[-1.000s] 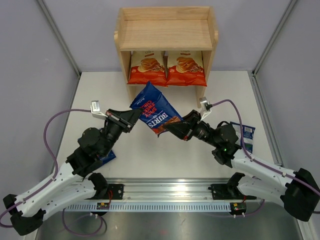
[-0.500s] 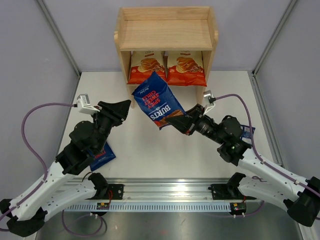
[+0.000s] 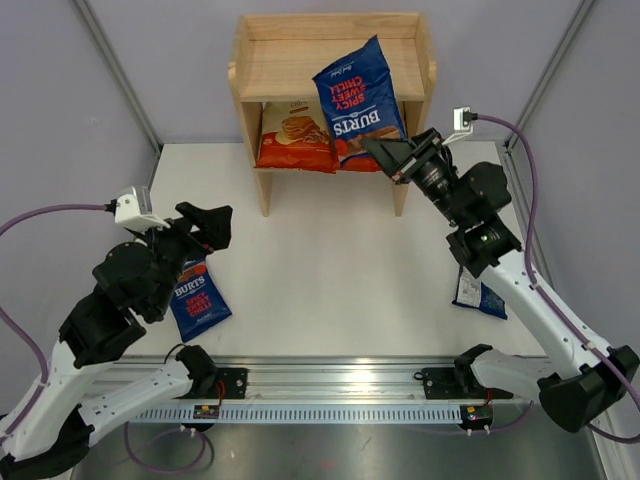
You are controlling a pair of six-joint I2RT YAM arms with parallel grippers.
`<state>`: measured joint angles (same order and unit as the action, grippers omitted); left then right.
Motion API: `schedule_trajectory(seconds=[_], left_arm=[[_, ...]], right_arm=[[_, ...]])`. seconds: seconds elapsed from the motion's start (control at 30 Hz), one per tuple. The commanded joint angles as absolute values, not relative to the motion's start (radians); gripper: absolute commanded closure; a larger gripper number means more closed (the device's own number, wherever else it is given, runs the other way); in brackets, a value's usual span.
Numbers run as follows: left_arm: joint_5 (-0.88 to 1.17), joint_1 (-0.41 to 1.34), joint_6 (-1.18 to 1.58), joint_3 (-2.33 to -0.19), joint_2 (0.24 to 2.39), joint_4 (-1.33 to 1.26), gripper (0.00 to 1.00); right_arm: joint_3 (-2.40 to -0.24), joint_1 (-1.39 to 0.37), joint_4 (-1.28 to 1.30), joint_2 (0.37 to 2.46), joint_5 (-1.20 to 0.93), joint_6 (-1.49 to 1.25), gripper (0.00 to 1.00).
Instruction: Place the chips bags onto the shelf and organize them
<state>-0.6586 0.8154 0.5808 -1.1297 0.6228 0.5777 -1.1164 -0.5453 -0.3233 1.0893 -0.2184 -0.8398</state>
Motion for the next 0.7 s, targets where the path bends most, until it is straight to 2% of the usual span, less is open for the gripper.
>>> schedule_trajectory(seconds=[0.0, 0.07, 0.2, 0.3, 0.5, 0.67], left_arm=[[-0.667, 0.810, 0.424, -1.233, 0.637, 0.748, 0.04], [-0.637, 0.811, 0.390, -1.246, 0.631, 0.802, 0.01], [-0.591, 0.811, 0.327, -1.229, 0.601, 0.850, 0.01], [-0.542, 0.811, 0.298, -1.187, 0.562, 0.857, 0.01], [-0.563, 0.811, 0.276, -1.085, 0.485, 0.839, 0.01], [-0.568, 0.811, 0.284, -1.007, 0.451, 0.807, 0.01]], right_arm=[[-1.279, -0.491, -0.249, 1.176, -0.169, -1.002, 1.00], [-1.354, -0.477, -0.187, 1.250, -0.166, -1.038, 1.00], [-1.537, -0.446, -0.111, 1.353, -0.126, -1.147, 0.97], [-1.616, -0.428, -0.051, 1.411, -0.048, -1.253, 0.86], [-1.787, -0.385, 0.072, 1.535, -0.034, -1.405, 0.94], [-1.882, -0.361, 0.146, 1.603, -0.020, -1.476, 0.94]])
